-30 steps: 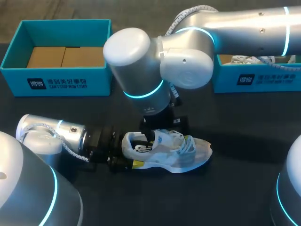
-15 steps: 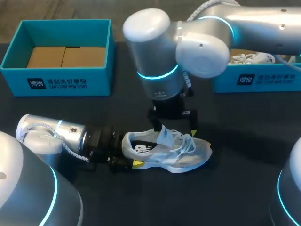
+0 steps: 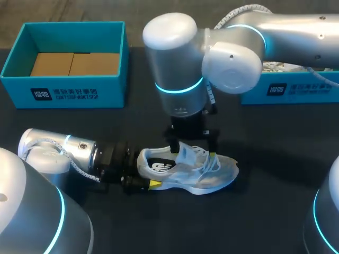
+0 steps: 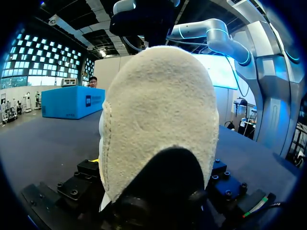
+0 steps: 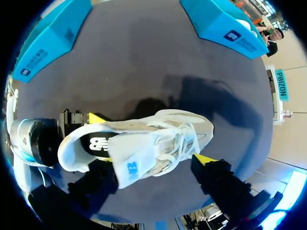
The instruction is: Take the shoe out of the shoebox, open the shoe tongue, remove and reinsert the insole, then place the shoe into the shoebox
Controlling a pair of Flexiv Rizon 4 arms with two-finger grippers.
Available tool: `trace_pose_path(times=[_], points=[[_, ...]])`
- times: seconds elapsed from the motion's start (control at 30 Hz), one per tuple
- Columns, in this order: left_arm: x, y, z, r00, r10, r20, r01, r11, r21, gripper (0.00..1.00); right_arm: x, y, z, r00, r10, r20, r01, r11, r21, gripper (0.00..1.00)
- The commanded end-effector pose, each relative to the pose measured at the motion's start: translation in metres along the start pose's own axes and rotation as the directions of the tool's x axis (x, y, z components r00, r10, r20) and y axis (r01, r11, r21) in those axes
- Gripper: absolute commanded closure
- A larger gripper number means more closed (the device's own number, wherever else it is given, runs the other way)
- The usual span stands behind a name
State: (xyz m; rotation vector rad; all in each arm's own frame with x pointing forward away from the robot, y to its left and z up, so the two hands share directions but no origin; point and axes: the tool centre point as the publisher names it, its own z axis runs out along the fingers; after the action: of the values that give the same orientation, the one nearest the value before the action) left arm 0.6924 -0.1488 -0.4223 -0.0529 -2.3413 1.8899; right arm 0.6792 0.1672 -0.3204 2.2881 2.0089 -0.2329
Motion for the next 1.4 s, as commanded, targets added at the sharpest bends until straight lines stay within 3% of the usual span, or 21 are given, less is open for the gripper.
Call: trace_pose_path(times=[0.03, 0.1, 0.6, 0.87, 1.0, 1.13, 1.23, 1.4], points=[[0.0, 0.001, 0.0, 1.0, -0.001, 0.0, 0.001, 1.0, -0.002, 1.0, 0.011, -0.008, -0.005, 0.923, 0.385, 0.016, -0.385, 0.923, -0.026, 0.4], [0.0, 0.001, 0.0, 1.0, -0.001, 0.0, 0.001, 1.0, -0.002, 1.0, 0.013, -0.009, -0.006, 0.924, 0.383, 0.014, -0.383, 0.923, -0.028, 0.5], [0.0, 0.001, 0.0, 1.0, -0.001, 0.0, 0.001, 1.0, -0.002, 1.0, 0.001, -0.01, -0.005, 0.917, 0.4, 0.003, -0.4, 0.916, 0.012, 0.54], [0.0, 0.001, 0.0, 1.0, -0.001, 0.0, 0.001, 1.0, -0.002, 1.0, -0.007, -0.011, -0.006, 0.913, 0.407, -0.032, -0.406, 0.914, 0.025, 0.62], [0.0, 0.001, 0.0, 1.0, -0.001, 0.0, 0.001, 1.0, -0.002, 1.0, -0.007, -0.011, -0.006, 0.915, 0.401, -0.046, -0.4, 0.916, 0.028, 0.78], [0.0, 0.001, 0.0, 1.0, -0.001, 0.0, 0.001, 1.0, -0.002, 1.0, -0.007, -0.011, -0.007, 0.919, 0.388, -0.069, -0.386, 0.922, 0.031, 0.84], [0.0, 0.001, 0.0, 1.0, -0.001, 0.0, 0.001, 1.0, -0.002, 1.0, -0.008, -0.011, -0.008, 0.92, 0.381, -0.09, -0.379, 0.925, 0.035, 1.0], [0.0, 0.001, 0.0, 1.0, -0.001, 0.0, 0.001, 1.0, -0.002, 1.0, -0.015, -0.009, -0.007, 0.923, 0.354, -0.153, -0.35, 0.935, 0.052, 1.0]])
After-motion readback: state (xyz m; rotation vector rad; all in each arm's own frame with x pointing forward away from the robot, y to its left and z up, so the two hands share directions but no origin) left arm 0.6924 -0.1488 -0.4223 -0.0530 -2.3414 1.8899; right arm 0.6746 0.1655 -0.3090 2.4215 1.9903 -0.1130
